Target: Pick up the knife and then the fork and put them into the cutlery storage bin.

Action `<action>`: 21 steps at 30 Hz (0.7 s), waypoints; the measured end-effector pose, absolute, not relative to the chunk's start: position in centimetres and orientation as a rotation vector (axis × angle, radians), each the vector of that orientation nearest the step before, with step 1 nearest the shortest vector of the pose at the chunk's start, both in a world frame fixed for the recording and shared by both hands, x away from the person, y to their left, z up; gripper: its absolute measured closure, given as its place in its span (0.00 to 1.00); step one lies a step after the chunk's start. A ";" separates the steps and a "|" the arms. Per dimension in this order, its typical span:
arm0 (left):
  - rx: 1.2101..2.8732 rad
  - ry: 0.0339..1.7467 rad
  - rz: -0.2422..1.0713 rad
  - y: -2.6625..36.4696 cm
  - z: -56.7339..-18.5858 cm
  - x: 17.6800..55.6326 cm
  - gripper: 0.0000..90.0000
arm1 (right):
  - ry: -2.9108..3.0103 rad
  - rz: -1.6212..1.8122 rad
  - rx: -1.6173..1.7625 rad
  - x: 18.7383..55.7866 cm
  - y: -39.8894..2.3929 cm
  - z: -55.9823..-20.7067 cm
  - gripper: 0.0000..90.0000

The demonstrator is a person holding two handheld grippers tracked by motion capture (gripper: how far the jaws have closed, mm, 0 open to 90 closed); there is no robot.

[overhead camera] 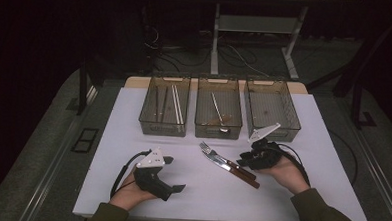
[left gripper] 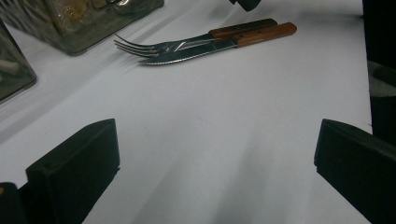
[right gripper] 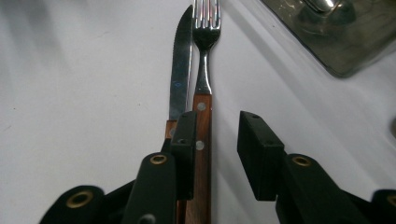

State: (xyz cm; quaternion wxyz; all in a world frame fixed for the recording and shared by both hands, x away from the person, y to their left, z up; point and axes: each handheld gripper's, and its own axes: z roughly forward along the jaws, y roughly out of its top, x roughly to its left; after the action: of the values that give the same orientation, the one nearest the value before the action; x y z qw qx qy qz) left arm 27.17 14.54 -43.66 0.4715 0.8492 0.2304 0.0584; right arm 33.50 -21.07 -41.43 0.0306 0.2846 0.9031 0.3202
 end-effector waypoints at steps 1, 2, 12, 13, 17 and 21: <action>2.079 0.564 0.143 14.5 -43.7 27.2 0.00 | 2.785 0.990 0.879 33.6 -20.9 -41.5 0.77; 2.078 0.564 0.142 14.5 -43.7 27.2 0.00 | 2.788 0.991 0.875 33.6 -20.7 -41.6 0.78; 2.079 0.562 0.140 14.5 -43.7 27.2 0.00 | 2.816 0.962 0.853 34.1 -19.0 -42.5 0.79; 2.079 0.562 0.140 14.5 -43.7 27.2 0.00 | 2.817 0.959 0.852 34.2 -19.0 -42.6 0.79; 2.079 0.562 0.137 14.5 -43.7 27.2 0.00 | 2.825 0.951 0.854 34.4 -18.6 -42.9 0.80; 2.079 0.562 0.137 14.5 -43.7 27.2 0.00 | 2.827 0.939 0.849 34.4 -18.5 -43.0 0.80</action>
State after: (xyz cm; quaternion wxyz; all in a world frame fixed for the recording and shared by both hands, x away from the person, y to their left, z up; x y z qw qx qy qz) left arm 27.17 14.46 -43.72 0.4722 0.8492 0.2296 0.0560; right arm 34.44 -18.49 -43.01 0.0221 0.2739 0.9125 0.3029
